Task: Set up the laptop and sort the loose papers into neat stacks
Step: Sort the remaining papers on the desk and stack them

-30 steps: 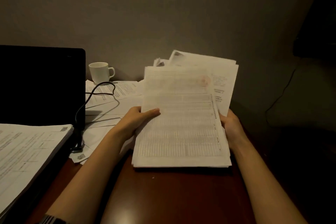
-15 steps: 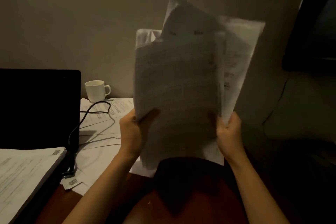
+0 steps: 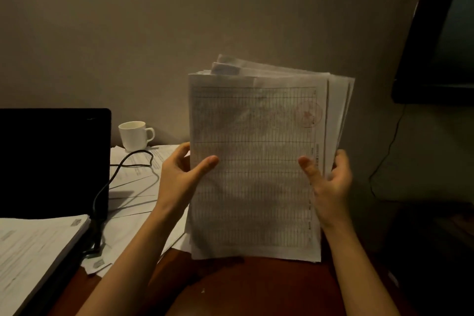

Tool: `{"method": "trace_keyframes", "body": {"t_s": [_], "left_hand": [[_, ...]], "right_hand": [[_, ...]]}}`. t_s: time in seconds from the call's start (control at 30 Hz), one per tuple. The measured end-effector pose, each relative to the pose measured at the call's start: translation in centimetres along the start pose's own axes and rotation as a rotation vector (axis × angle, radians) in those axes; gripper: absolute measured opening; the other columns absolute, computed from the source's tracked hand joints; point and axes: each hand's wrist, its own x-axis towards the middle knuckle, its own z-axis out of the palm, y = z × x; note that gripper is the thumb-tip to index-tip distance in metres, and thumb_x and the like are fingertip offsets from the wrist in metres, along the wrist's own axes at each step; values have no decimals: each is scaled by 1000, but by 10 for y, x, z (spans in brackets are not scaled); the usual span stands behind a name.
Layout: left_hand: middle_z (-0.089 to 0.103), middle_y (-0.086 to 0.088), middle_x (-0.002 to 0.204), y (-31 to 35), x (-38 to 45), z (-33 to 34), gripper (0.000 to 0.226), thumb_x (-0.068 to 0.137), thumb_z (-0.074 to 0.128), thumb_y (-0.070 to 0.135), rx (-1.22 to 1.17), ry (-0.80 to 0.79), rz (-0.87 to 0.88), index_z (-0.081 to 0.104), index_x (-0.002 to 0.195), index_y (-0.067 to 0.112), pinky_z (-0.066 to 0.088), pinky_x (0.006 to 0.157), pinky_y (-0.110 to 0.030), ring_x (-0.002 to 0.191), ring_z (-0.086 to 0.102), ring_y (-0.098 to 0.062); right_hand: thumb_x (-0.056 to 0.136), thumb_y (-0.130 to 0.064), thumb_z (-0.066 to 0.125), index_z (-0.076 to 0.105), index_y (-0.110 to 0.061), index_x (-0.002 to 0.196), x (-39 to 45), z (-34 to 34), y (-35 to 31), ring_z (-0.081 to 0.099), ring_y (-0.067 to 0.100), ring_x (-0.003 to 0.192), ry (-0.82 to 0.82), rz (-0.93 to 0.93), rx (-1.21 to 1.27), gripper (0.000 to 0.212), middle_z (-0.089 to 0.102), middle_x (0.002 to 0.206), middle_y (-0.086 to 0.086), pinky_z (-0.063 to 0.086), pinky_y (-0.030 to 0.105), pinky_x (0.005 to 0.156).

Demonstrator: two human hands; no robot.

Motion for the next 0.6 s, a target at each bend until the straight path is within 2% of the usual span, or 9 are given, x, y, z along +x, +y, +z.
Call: {"method": "trace_keyframes", "body": {"t_s": [0.07, 0.17, 0.23, 0.3, 0.37, 0.4, 0.43, 0.5, 0.6], "left_hand": [[65, 17, 95, -2, -1, 4, 86, 30, 73, 80, 17, -2, 21, 51, 101, 36, 50, 63, -9, 86, 63, 9], [56, 15, 103, 0, -5, 10, 91, 28, 69, 84, 63, -25, 54, 45, 101, 37, 49, 65, -6, 86, 59, 15], [55, 14, 104, 2, -5, 10, 91, 30, 68, 85, 82, -49, 75, 45, 102, 36, 49, 66, -6, 85, 58, 16], [56, 14, 102, 2, -3, 6, 88, 32, 68, 84, 58, -81, 69, 47, 101, 35, 49, 66, -6, 85, 60, 14], [59, 13, 101, 0, -1, 0, 87, 32, 67, 86, 52, -105, 16, 50, 101, 35, 50, 65, -9, 85, 62, 10], [61, 13, 101, -3, -2, -3, 88, 31, 66, 87, 50, -123, -20, 51, 100, 35, 50, 64, -10, 85, 63, 8], [62, 15, 98, -5, -3, -4, 89, 30, 65, 87, 37, -141, -59, 52, 100, 34, 50, 63, -11, 84, 64, 6], [64, 17, 90, -11, -8, 1, 80, 36, 68, 84, 22, -153, -138, 51, 97, 35, 50, 63, -11, 82, 64, 4], [60, 14, 94, -21, -19, 12, 42, 67, 73, 57, 18, -70, -226, 49, 94, 34, 50, 78, -23, 84, 59, -2]], "right_hand": [[70, -43, 78, 49, -30, 111, -1, 0, 7, 64, 10, 104, -16, -1, -15, 51, 64, 110, -3, 57, 30, 81], [59, -70, 73, 28, -19, 143, -3, 0, 10, 42, 25, 133, -40, 88, -56, 108, 42, 145, 6, 43, 53, 102], [59, -77, 66, 20, -18, 148, -1, 0, 12, 35, 24, 138, -56, 83, -104, 116, 34, 151, 7, 37, 54, 107], [65, -73, 64, 23, -17, 145, 0, 1, 10, 39, 21, 135, -48, 26, -138, 106, 40, 147, 4, 40, 48, 106], [79, -50, 68, 40, -24, 128, 0, 1, 13, 55, 4, 116, 34, -68, -81, 63, 56, 125, -19, 49, 27, 94], [85, -36, 66, 43, -29, 115, -1, 3, 14, 59, -5, 101, 81, -115, -76, 38, 60, 107, -29, 50, 16, 83], [90, -27, 61, 43, -32, 105, -2, 5, 14, 60, -8, 88, 128, -150, -90, 24, 61, 95, -32, 49, 11, 74], [92, -29, 56, 44, -32, 97, -4, 8, 12, 59, -7, 77, 165, -203, -122, 14, 61, 86, -30, 47, 9, 67], [93, -25, 57, 46, -28, 99, -8, 7, 17, 59, -13, 78, 155, -222, -149, 13, 61, 85, -31, 45, 4, 66]]}}
